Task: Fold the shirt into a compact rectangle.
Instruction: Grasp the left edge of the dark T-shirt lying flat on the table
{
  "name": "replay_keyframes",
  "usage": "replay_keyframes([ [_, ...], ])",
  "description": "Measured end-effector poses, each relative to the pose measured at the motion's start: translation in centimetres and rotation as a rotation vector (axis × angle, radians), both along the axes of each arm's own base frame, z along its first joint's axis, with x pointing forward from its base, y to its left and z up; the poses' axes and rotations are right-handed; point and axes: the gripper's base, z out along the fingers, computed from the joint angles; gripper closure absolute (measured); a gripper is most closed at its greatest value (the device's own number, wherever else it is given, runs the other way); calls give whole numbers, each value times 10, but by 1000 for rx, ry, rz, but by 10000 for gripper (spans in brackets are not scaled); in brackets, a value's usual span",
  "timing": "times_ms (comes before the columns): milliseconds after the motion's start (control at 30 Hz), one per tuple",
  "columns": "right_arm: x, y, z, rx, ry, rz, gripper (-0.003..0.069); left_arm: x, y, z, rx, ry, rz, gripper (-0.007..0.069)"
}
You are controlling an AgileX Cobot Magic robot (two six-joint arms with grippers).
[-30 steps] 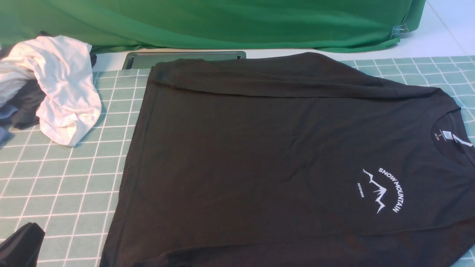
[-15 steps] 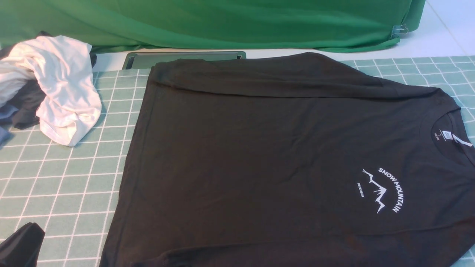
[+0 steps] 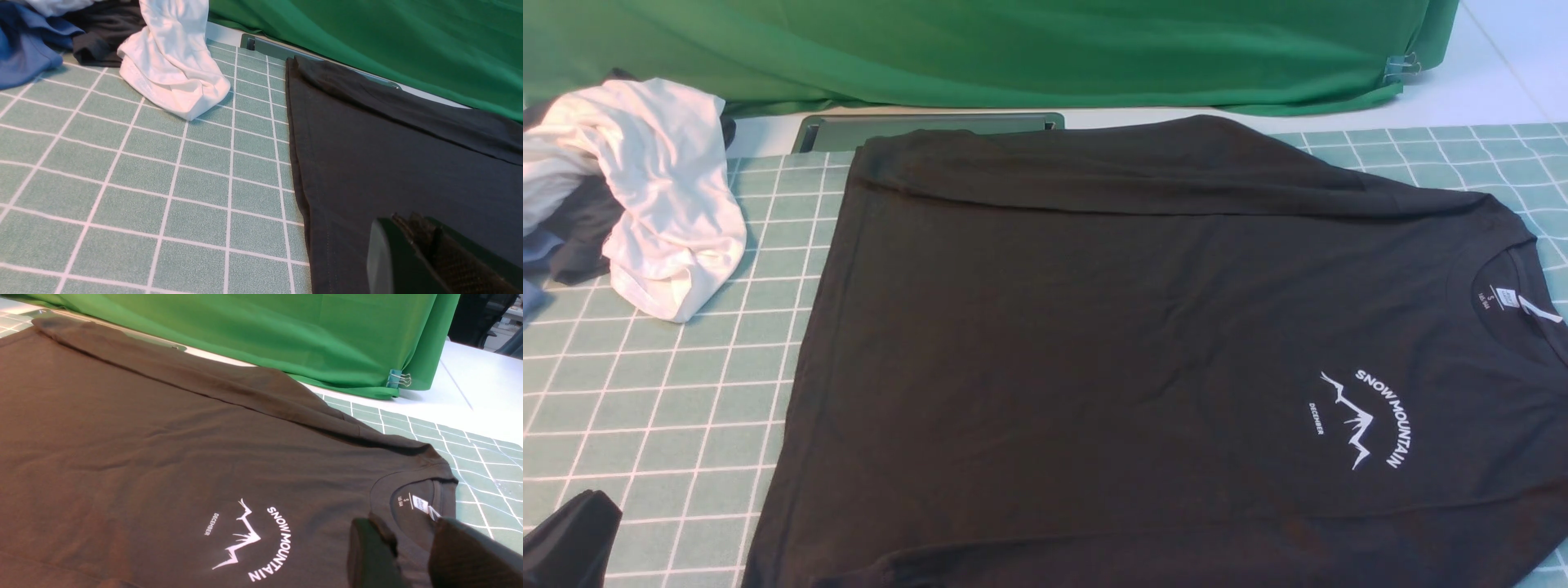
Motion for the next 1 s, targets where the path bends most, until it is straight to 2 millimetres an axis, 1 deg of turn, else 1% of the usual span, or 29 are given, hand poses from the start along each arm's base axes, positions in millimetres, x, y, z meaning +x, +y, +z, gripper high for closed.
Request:
replay_keyframes([
  [367,0,0,0,0,0,0,417,0,1,0,45,-2,4,606],
  [1000,0,0,0,-5,-1,1,417,0,1,0,52,-2,4,606],
])
